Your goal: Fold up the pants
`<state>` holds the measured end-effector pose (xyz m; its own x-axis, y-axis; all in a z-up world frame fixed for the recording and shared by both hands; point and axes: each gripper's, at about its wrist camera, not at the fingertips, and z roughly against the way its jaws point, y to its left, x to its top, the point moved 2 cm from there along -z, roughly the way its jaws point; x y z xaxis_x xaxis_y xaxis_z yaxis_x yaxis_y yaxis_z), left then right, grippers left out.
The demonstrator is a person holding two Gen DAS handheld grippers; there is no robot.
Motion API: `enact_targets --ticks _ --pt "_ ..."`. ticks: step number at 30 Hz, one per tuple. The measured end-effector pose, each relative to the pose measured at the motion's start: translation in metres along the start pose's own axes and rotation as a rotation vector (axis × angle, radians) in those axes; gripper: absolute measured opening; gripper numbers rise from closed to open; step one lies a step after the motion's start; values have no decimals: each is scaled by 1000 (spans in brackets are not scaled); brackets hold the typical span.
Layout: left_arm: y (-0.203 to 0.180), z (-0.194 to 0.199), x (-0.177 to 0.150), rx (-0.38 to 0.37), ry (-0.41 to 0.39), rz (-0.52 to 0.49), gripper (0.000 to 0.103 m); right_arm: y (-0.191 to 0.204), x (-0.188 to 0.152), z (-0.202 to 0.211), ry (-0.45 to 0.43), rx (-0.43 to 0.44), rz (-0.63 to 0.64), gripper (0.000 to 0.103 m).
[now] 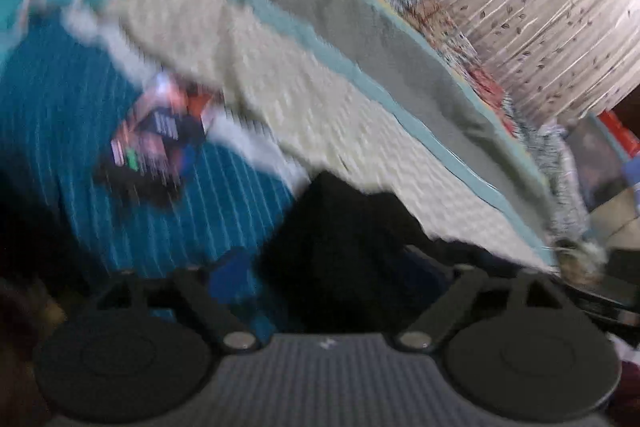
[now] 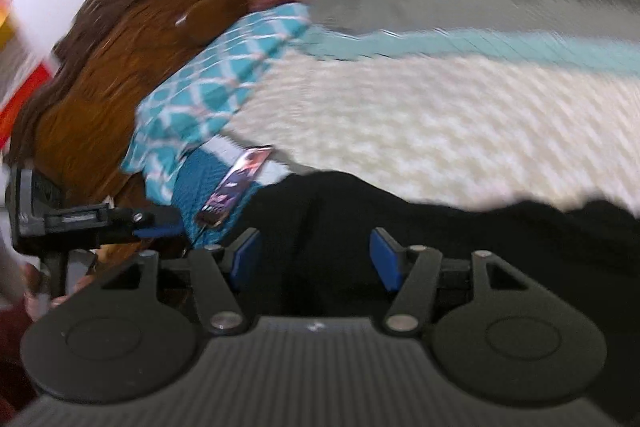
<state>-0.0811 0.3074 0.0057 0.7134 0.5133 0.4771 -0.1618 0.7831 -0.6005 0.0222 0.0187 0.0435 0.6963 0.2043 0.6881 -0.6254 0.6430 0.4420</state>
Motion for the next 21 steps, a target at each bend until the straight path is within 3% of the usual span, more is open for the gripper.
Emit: enact_targets --ticks 2,4,6,7,8,10,14,18,21 --pt "1 -10 -14 -79 49 82 99 8 1 -10 4 -10 45 63" --pt "-2 -28 -22 -107 81 120 103 9 2 -23 16 -15 44 63" --pt "-6 -52 -27 -96 106 110 89 4 -1 -36 41 -17 21 62" --pt "-9 -62 -28 -117 133 104 46 2 -4 -42 63 -18 6 58" --pt "-14 -72 -28 -161 177 103 15 0 -7 -49 92 -20 -14 54" --pt "-24 -74 -19 -227 163 87 13 -4 -12 -54 147 1 -64 41" --pt "-63 -56 20 -266 -7 -74 13 -3 3 -33 85 58 -127 38" --pt "-97 -42 47 -318 -178 -233 13 6 37 -8 -54 64 -134 32" --pt "-98 -34 38 -344 -324 -353 14 15 46 3 -172 43 -93 32"
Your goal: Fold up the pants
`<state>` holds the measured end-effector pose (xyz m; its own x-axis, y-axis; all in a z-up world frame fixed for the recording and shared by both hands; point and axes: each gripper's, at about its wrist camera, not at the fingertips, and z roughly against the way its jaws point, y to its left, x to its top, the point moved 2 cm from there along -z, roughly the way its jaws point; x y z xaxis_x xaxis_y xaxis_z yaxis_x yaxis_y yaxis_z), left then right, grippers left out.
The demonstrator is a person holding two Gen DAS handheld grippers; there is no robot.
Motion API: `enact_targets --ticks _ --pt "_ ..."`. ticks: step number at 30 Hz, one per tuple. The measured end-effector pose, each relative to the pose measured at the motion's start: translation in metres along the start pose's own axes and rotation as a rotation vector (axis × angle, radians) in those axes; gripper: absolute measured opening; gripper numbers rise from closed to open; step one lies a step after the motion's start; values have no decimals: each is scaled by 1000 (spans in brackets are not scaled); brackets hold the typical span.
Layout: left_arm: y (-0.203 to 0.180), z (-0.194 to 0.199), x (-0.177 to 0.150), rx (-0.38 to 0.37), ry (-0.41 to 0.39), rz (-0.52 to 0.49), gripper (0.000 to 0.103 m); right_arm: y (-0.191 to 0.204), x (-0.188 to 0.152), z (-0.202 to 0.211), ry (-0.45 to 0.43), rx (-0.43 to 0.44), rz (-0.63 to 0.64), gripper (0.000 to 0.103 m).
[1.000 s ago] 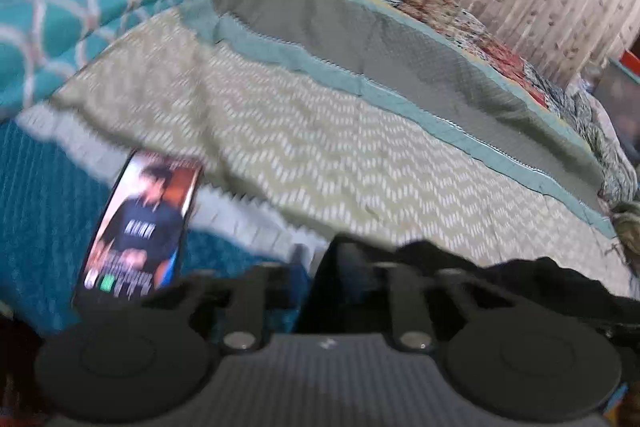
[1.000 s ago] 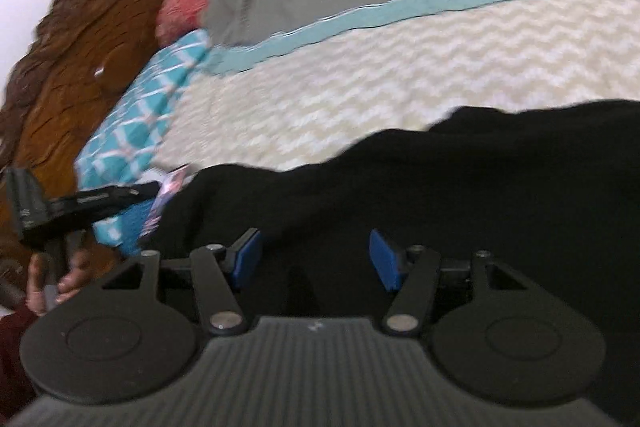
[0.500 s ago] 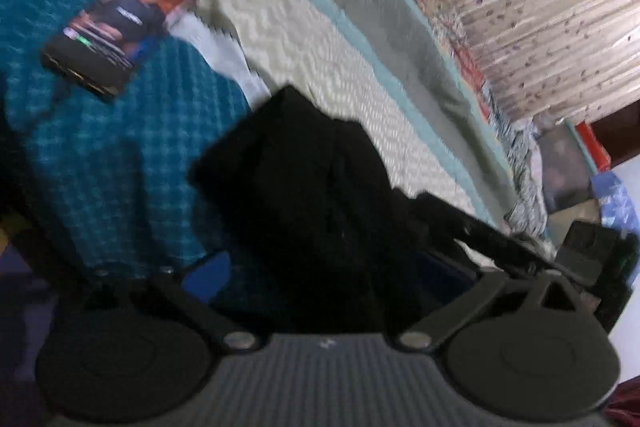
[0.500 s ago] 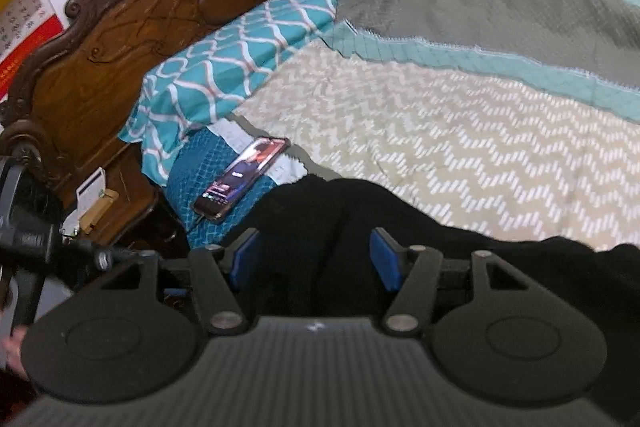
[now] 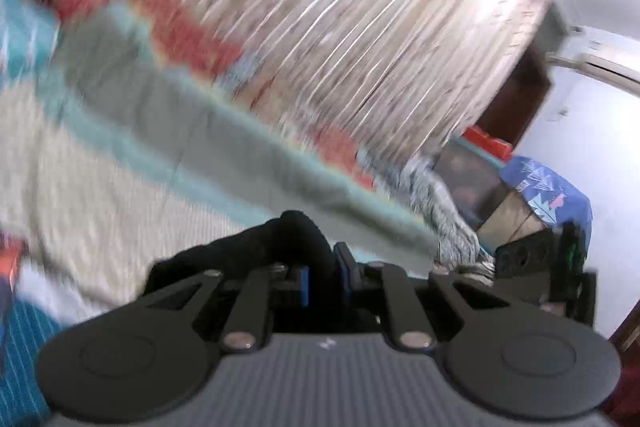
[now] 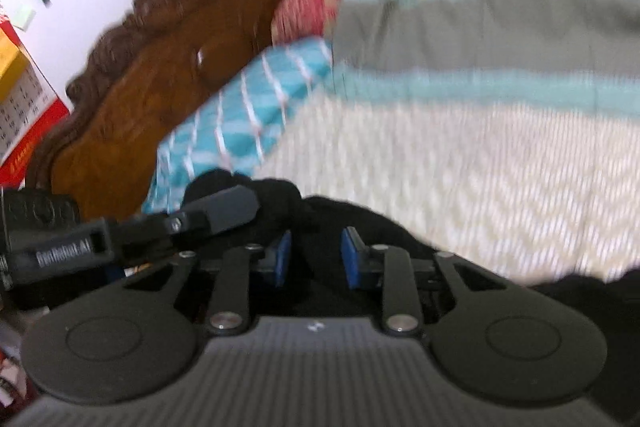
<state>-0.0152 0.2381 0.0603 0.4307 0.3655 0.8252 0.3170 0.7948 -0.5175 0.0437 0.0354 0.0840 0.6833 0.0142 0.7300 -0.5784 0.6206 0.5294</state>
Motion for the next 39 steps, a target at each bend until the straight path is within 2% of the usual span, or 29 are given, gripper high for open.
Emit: enact_targets --ticks 2,3,4,6,7,8,9,11,13,16,19,22,25,27,28,29,30,31,32,36,38,39 --pt "10 5 -25 64 -10 -57 18 4 -10 -9 -25 -33 43 34" --pt "19 6 -41 112 32 -45 18 6 -21 -22 1 -67 91 37" --pt "34 0 -59 176 102 -12 18 6 -35 -39 57 -101 143 38" --pt "59 -7 -95 275 254 61 18 -4 -72 -76 246 -133 182 38" --pt "64 -5 -106 299 293 73 21 -11 -89 -88 324 -136 162 38" --pt "64 1 -115 302 302 70 21 -15 -98 -91 338 -133 142 38" --pt "59 11 -116 300 286 59 25 -15 -100 -87 312 -125 134 38" --pt "52 27 -110 322 252 65 69 -10 -90 -81 314 -101 137 39" --pt "51 43 -98 345 195 81 85 -9 -77 -68 266 -91 133 43" --pt "59 57 -80 367 159 146 91 -20 -69 -49 209 -94 69 48" --pt "82 58 -67 362 137 279 98 -36 -71 -42 201 -107 -17 48" --pt "100 33 -63 371 207 336 100 -45 -77 -42 226 -112 -69 48" --pt "102 0 -80 349 354 317 101 -50 -89 -50 285 -130 -89 48" --pt "100 -18 -90 396 420 253 99 -55 -97 -51 308 -146 -94 48" --pt "96 -21 -92 419 426 217 88 -55 -99 -52 309 -151 -92 48" --pt "90 -23 -89 434 418 182 64 -55 -100 -51 305 -154 -88 48" --pt "85 -23 -85 411 412 176 51 -54 -99 -50 301 -154 -86 48" --pt "79 -21 -76 376 392 180 32 -53 -97 -49 293 -156 -82 48" --pt "72 -19 -67 360 364 162 25 -49 -95 -48 281 -155 -70 48" --pt "21 3 -31 317 184 -25 23 -28 -87 -38 159 -124 14 49" --pt "15 8 -29 348 136 -76 23 -20 -82 -38 117 -132 59 50" --pt "20 7 -32 370 136 -68 23 -21 -82 -42 127 -137 58 51"
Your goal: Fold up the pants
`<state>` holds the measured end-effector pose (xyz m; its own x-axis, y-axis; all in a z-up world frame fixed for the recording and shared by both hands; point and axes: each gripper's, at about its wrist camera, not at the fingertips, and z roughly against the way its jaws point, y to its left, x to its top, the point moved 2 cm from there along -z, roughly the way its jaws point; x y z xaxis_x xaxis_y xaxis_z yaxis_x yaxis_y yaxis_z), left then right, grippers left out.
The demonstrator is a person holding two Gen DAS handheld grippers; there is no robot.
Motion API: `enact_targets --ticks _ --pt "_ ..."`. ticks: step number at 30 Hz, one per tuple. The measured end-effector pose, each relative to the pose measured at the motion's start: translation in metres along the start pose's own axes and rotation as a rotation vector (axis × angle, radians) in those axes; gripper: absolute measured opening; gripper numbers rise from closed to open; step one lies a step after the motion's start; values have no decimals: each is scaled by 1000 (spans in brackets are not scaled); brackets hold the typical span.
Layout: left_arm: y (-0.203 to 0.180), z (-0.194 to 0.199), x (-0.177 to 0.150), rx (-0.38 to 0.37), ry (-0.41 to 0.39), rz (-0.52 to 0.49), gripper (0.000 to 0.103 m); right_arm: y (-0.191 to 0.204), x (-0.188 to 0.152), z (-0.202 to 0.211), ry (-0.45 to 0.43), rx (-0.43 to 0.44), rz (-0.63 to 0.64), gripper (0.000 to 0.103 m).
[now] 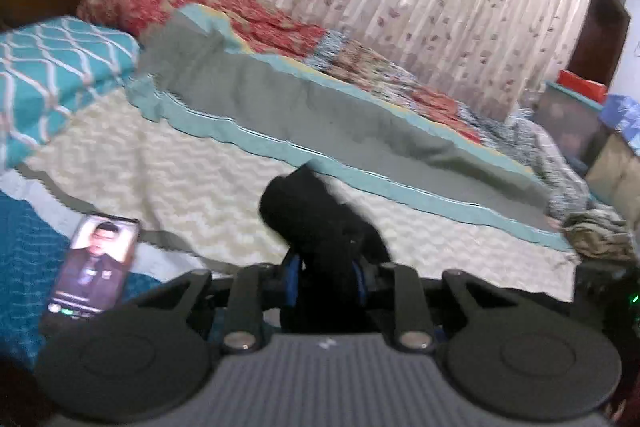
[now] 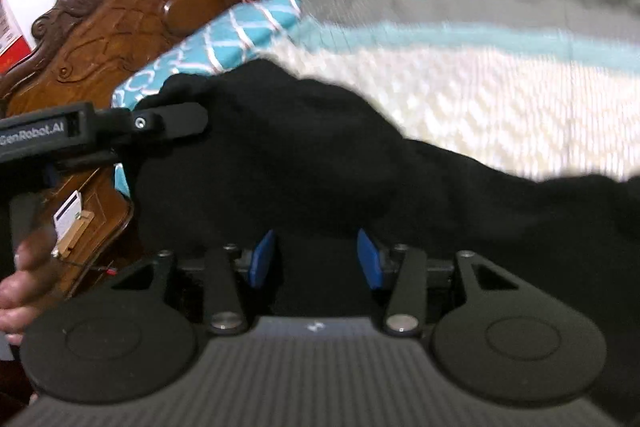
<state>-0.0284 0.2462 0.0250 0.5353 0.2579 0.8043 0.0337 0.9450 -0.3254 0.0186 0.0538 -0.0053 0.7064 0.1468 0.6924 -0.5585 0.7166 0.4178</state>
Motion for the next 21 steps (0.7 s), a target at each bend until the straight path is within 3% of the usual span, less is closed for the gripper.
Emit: enact_targets --ticks 2,3,5,6,9,11,14,18,21 --pt "23 -16 -16 51 73 76 23 -7 -4 -23 94 -4 -43 53" --pt "38 -32 -30 105 147 118 24 -13 -10 -38 164 -5 -64 54" --pt "61 -54 -55 210 281 183 42 -18 -18 -47 160 -9 -28 54" --pt "62 -45 -55 191 246 211 44 -14 -17 -43 162 -9 -2 54" --pt "46 -15 -34 208 168 139 57 -13 -4 -18 154 51 26 57" --pt "41 11 -14 199 61 114 72 -29 6 7 96 84 -2 57" --pt "36 24 16 178 -59 59 87 -65 21 51 -4 -7 -16 58" --pt "14 -28 42 182 -24 -175 94 -129 43 86 -21 -212 -25 62" --pt "4 -92 38 94 122 -263 98 -177 52 95 18 -265 -124 62"
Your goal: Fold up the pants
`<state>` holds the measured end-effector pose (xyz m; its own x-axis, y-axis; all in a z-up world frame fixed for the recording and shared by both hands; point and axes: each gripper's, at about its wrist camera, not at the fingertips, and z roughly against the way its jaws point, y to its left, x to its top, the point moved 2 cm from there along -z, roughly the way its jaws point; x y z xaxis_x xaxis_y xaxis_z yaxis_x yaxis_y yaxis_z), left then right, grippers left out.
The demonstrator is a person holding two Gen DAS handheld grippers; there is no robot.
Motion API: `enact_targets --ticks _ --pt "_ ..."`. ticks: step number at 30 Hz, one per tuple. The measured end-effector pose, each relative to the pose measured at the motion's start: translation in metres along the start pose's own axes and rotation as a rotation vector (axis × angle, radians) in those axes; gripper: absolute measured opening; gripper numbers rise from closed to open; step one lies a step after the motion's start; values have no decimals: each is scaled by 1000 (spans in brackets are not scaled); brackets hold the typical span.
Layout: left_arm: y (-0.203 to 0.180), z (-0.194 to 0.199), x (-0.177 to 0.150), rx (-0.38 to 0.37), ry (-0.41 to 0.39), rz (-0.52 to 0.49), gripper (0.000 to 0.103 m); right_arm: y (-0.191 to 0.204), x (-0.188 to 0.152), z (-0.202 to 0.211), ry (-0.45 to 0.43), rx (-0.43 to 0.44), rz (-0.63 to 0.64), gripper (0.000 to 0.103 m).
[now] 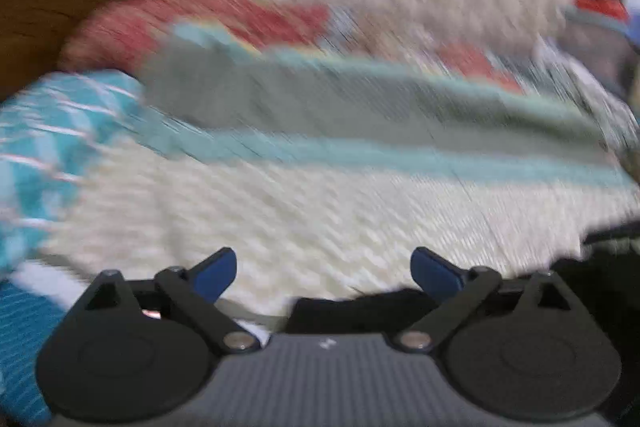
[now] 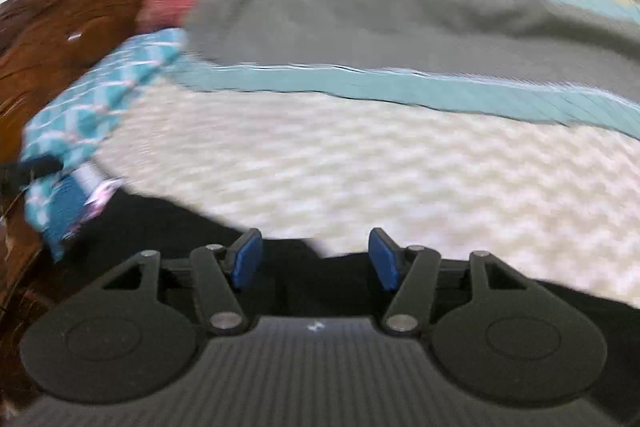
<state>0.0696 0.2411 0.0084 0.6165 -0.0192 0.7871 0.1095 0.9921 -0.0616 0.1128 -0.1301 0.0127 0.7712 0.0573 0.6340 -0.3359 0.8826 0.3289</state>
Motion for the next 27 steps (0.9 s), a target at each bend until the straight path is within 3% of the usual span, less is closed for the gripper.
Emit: enact_targets --ticks 3,4,5,6,7,8,9,11,13,15,18,21,23,24,25,27 --pt "-20 -50 -9 -74 141 -73 95 -22 2 -21 86 -4 -92 62" --pt "-27 -62 -16 -84 168 -105 79 -25 -2 -30 117 1 -111 62" --pt "-34 -69 -22 -73 190 -148 54 -27 -7 -40 151 10 -123 62" --pt "-42 -70 -26 -37 190 -191 47 -24 -13 -47 193 35 -114 53" --pt "-45 -65 -30 -15 177 -219 36 -14 -19 -52 220 52 -74 24" --pt "-45 -59 -30 -26 161 -213 11 -2 -23 -52 222 55 -20 14" --pt "-42 -49 -32 -36 142 -185 7 7 -21 -49 201 54 25 14" --pt "-35 -36 -19 16 85 -134 6 10 -2 -33 68 31 51 13" --pt "-25 -27 -12 26 36 -50 6 -13 24 -16 -62 44 -78 11" --pt "-19 -38 -11 34 53 -3 6 -31 39 -14 -156 -15 -165 5" --pt "-23 -64 -22 73 126 -2 7 -40 38 -49 -97 -66 -232 6" --pt "-32 -76 -29 155 145 -69 28 -33 26 -69 -52 -125 -179 10" --pt "-33 -71 -27 195 148 -78 48 -38 23 -55 -97 -95 -218 16" --pt "-31 -67 -26 198 150 -72 51 -42 18 -41 -124 -69 -253 28" --pt "-29 -61 -23 194 153 -61 54 -46 14 -25 -160 -52 -278 33" --pt "-20 -42 -18 171 133 -9 55 -43 6 4 -212 -27 -273 33"
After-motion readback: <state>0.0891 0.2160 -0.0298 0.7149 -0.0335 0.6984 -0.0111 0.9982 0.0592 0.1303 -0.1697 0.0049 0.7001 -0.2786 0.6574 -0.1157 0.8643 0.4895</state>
